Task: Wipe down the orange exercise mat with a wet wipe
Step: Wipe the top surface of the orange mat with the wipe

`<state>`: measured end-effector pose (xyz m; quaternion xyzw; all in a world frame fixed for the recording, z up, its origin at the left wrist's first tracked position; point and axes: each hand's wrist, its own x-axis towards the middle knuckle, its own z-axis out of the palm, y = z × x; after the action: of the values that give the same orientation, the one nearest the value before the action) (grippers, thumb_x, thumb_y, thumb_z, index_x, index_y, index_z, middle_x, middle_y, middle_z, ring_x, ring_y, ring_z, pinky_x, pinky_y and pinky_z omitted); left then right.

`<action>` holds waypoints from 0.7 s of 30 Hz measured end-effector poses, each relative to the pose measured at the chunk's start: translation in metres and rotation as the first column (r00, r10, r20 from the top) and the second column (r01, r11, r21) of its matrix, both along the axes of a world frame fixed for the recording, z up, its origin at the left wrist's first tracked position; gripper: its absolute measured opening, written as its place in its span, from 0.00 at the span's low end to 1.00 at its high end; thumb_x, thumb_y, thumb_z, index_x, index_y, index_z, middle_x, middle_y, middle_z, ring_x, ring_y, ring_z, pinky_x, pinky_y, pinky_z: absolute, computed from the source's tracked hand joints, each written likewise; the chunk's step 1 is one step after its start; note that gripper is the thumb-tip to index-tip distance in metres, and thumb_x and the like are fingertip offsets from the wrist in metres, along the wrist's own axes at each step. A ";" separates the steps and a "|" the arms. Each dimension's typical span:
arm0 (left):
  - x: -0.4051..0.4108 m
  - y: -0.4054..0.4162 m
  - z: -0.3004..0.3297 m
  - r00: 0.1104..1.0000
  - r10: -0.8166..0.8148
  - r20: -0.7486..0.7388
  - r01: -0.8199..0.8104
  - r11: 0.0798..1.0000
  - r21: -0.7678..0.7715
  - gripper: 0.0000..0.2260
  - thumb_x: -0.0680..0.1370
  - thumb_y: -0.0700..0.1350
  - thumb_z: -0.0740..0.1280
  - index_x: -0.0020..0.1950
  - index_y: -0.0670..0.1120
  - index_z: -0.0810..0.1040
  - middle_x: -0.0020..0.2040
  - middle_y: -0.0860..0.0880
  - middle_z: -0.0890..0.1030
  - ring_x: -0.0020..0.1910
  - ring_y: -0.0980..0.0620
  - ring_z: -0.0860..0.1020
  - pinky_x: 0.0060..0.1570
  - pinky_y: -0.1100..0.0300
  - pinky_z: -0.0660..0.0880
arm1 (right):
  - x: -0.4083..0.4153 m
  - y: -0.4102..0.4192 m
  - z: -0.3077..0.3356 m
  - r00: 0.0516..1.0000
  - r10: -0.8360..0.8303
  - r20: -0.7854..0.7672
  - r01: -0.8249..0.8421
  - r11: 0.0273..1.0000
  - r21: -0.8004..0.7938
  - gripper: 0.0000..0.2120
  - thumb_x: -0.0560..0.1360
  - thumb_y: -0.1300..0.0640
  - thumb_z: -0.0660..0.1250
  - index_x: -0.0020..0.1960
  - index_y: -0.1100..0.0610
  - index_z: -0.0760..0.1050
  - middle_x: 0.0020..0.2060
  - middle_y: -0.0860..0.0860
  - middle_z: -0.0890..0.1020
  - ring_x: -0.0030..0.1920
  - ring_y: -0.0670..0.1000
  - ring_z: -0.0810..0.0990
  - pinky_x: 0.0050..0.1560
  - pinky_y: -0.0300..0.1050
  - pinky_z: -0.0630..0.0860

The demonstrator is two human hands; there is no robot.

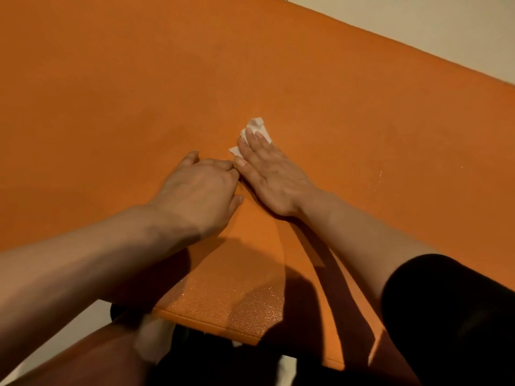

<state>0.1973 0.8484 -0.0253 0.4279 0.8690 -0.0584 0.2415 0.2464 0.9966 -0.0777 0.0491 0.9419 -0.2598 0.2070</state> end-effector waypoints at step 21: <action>0.022 -0.032 0.026 0.916 -0.387 -0.106 0.374 0.919 -0.124 0.21 0.83 0.54 0.51 0.71 0.47 0.68 0.71 0.49 0.70 0.68 0.49 0.71 0.73 0.51 0.56 | 0.083 0.005 0.032 0.979 -0.117 0.169 0.109 0.992 0.057 0.29 0.82 0.42 0.40 0.79 0.53 0.40 0.78 0.48 0.38 0.77 0.44 0.37 0.76 0.43 0.37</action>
<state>0.2197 0.8160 0.0006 0.5715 0.7786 -0.1759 0.1903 0.3292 1.0016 -0.0461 0.1295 0.9221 -0.2437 0.2713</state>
